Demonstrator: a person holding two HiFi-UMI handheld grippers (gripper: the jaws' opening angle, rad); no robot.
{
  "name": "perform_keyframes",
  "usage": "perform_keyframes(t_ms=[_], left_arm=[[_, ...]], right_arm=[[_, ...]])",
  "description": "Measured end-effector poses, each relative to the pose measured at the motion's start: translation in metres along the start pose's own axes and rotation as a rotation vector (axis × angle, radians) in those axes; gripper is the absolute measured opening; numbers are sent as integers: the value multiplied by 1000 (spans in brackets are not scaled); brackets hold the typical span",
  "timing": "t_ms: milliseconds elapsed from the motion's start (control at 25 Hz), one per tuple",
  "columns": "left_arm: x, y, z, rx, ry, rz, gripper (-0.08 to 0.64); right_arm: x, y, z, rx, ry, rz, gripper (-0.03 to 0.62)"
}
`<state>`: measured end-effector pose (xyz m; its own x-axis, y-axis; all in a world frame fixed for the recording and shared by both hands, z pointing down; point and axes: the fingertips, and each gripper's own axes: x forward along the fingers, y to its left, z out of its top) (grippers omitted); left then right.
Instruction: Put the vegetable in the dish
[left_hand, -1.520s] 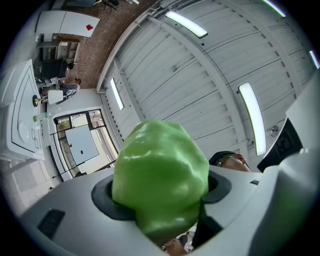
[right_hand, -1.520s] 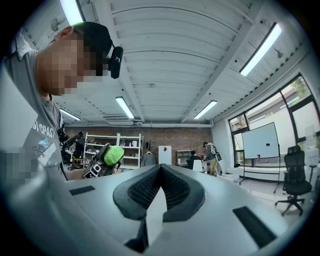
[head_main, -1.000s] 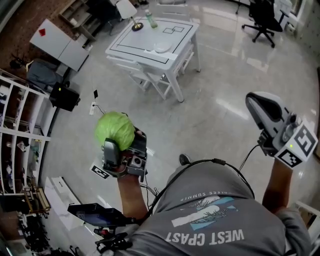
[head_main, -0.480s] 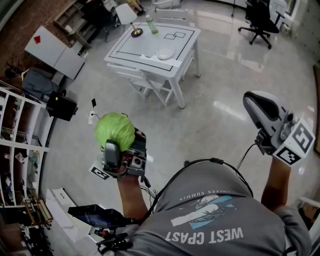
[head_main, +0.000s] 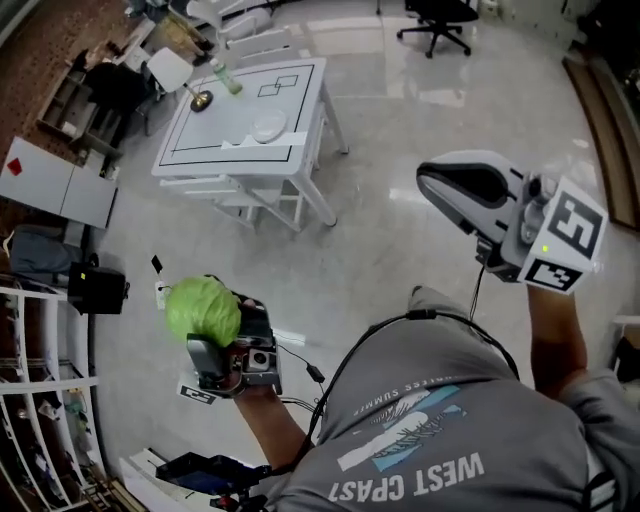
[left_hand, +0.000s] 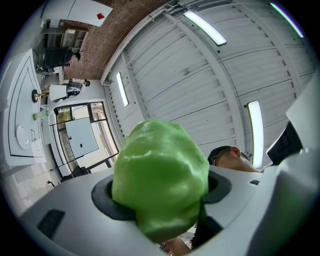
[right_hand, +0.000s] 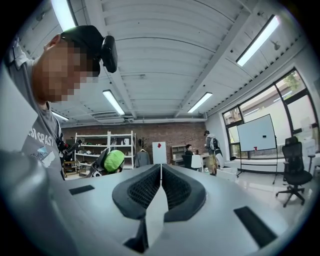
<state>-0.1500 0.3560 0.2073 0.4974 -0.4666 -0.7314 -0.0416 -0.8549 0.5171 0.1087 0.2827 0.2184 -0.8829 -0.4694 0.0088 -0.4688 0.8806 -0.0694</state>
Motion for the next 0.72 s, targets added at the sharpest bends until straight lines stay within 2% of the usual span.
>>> perform_keyframes(t_ms=[120, 280, 520, 720], left_arm=[[20, 8, 0, -1, 6, -11, 333], [51, 50, -5, 10, -26, -9, 333], [58, 45, -14, 36, -38, 5, 333], [80, 64, -28, 46, -38, 13, 333]], right_arm=[[-4, -19, 5, 27, 10, -17, 8], [10, -75, 9, 21, 6, 11, 8], [16, -80, 12, 13, 13, 75, 8], [11, -114, 18, 0, 4, 94, 8]])
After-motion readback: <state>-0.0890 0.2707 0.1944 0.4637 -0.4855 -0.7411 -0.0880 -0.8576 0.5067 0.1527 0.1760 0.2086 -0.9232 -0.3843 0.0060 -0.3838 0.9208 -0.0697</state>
